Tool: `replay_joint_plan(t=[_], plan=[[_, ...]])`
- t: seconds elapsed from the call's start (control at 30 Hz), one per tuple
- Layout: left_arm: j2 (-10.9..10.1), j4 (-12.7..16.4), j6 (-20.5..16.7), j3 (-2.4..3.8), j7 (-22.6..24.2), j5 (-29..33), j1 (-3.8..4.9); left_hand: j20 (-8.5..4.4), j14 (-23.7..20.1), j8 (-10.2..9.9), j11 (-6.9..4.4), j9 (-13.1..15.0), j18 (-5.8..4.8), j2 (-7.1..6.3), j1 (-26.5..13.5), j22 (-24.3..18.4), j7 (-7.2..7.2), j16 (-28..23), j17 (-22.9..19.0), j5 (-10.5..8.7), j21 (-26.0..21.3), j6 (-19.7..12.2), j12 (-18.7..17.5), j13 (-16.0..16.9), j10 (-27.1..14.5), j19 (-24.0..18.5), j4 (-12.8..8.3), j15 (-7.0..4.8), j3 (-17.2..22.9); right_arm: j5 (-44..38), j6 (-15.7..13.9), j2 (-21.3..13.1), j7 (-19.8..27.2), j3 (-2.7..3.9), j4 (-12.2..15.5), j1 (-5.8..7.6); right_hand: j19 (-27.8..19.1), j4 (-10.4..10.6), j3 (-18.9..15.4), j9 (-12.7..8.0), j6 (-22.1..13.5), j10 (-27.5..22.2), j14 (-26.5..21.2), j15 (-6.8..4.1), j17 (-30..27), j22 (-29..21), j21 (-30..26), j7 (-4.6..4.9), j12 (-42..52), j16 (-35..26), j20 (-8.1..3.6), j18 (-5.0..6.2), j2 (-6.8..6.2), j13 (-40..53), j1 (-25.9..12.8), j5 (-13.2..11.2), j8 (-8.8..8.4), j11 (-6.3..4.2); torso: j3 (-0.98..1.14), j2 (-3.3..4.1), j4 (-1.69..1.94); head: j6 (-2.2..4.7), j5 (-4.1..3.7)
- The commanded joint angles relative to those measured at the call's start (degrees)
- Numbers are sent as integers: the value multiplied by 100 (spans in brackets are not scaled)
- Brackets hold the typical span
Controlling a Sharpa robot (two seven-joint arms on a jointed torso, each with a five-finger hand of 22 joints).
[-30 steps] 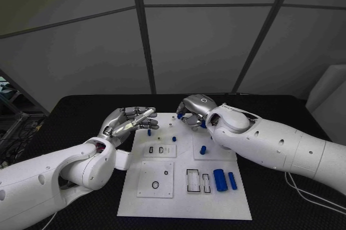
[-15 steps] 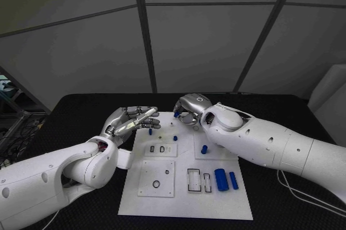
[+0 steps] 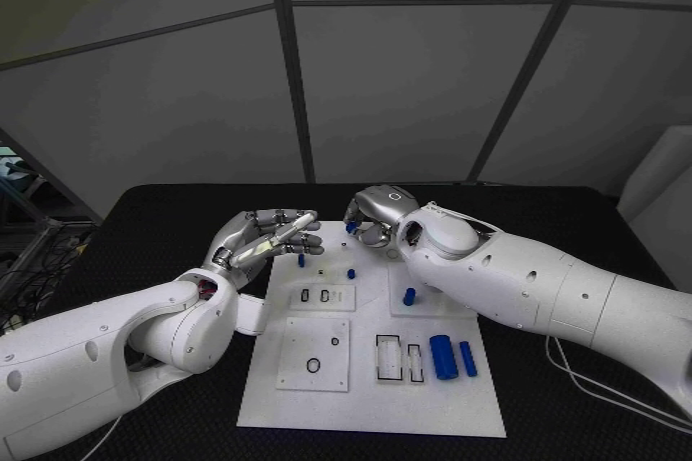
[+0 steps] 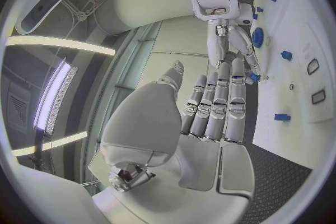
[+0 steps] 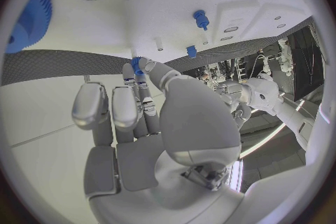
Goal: Assemble the parts on the task board
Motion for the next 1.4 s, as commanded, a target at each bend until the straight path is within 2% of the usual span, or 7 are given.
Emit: replay_joint_plan(t=[0.03, 0.37, 0.87, 1.2, 1.4], plan=[[6, 25, 76, 7, 13, -37, 11, -2, -38, -36, -13, -5, -111, 54, -14, 9, 32, 33, 6, -5, 39, -4, -19, -6, -46, 34, 0, -9, -34, -57, 120, 30, -103, 5, -52, 17, 11, 24, 26, 8, -2, -35, 179, -2, 8, 6, 32, 43, -37, 22, 33, -113, -65, -6, -7, 8, -20, -5, -1, -1, -4, -12, 2], [9, 33, 81, 7, 10, -37, 16, -1, -44, -39, -10, -5, -112, 59, -22, 8, 34, 35, 8, -5, 39, -5, -25, -6, -49, 31, 4, -7, -38, -147, 391, 111, -256, 5, -160, 22, 5, 44, 32, 8, -21, -71, 178, 10, 16, 8, 35, 49, -38, 34, 41, -113, -78, -12, -27, 3, -39, 5, 1, 1, -3, -42, 11], [20, 20, 108, 7, -6, -37, 26, -1, -46, -40, -10, -5, -112, 61, -23, 8, 34, 35, 8, -5, 40, -5, -26, -6, -50, 31, 4, -6, -39, -185, 339, 192, -325, 4, -247, 26, -52, 83, 60, 2, -104, -210, 158, 46, -38, -50, 9, 77, -45, 12, 67, -100, -121, -35, -60, -6, -96, 44, 3, 3, -2, -70, 16], [36, 7, 134, 7, -28, -37, 33, 0, -51, -44, -9, -5, -112, 64, -26, 8, 35, 37, 10, -5, 40, -7, -31, -7, -53, 28, 4, -5, -43, -183, 469, 242, -264, 4, -295, 37, -245, 175, 94, -78, -548, -680, 115, 144, -186, -301, -127, 123, -44, -65, 144, -47, -272, -129, -143, -108, -142, 145, 1, 2, -8, -84, 28], [32, -1, 136, 7, -34, -37, 37, 0, -51, -44, -9, -5, -112, 64, -26, 8, 35, 37, 10, -5, 40, -7, -31, -7, -53, 28, 4, -5, -43, -182, 467, 221, -250, 4, -280, 42, -389, 200, 30, -143, -902, -1007, 75, 201, -343, -518, -254, 65, -36, -156, 187, -3, -351, -148, -124, -138, -140, 214, 2, 0, -13, -91, 30]])
